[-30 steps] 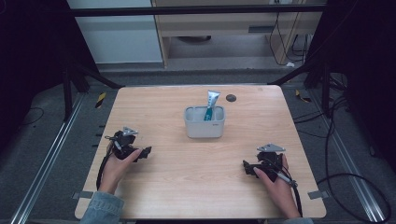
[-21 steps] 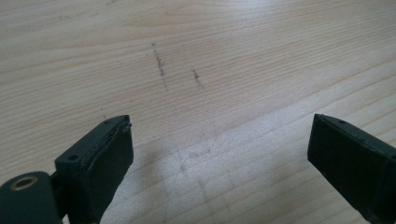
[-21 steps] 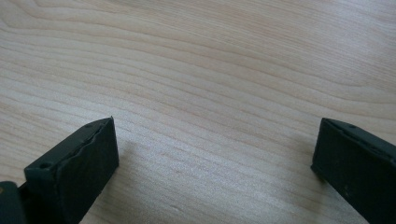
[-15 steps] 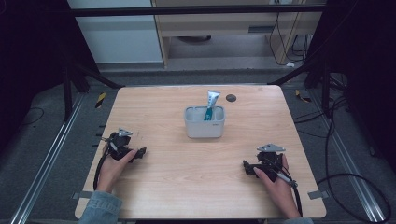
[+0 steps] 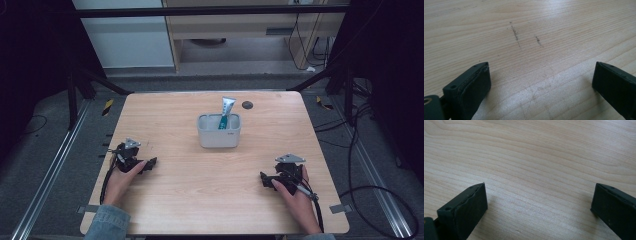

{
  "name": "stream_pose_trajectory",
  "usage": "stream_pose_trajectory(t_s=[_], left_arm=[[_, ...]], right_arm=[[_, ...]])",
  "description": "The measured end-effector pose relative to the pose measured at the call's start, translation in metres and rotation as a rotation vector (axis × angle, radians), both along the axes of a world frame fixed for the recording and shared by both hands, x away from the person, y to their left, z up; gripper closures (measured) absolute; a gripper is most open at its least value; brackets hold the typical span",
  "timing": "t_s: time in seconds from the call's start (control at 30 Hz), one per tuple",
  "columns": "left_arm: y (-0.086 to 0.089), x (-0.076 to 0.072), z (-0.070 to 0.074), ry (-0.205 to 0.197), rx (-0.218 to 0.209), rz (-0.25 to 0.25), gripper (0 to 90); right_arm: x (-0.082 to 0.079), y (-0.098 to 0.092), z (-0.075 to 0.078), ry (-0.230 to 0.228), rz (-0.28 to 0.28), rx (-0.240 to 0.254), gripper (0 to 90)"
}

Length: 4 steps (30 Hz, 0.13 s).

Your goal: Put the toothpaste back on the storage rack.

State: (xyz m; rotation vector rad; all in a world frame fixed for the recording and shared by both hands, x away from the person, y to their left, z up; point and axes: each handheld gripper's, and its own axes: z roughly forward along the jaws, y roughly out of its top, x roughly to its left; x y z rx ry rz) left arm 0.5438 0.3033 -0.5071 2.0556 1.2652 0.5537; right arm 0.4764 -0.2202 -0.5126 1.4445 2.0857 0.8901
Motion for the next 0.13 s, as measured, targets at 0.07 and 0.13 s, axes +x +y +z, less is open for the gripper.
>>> stream_pose_trajectory(t_s=[0.07, 0.13], left_arm=[[-0.0002, 0.0000, 0.0000, 0.000, 0.002, 0.000, 1.1], [-0.0004, 0.0000, 0.0000, 0.002, 0.003, 0.001, 0.9]], right_arm=[[0.0000, 0.0000, 0.0000, 0.000, 0.000, 0.000, 0.6], [0.0001, -0.0001, 0.0000, -0.001, 0.001, -0.001, 0.6]])
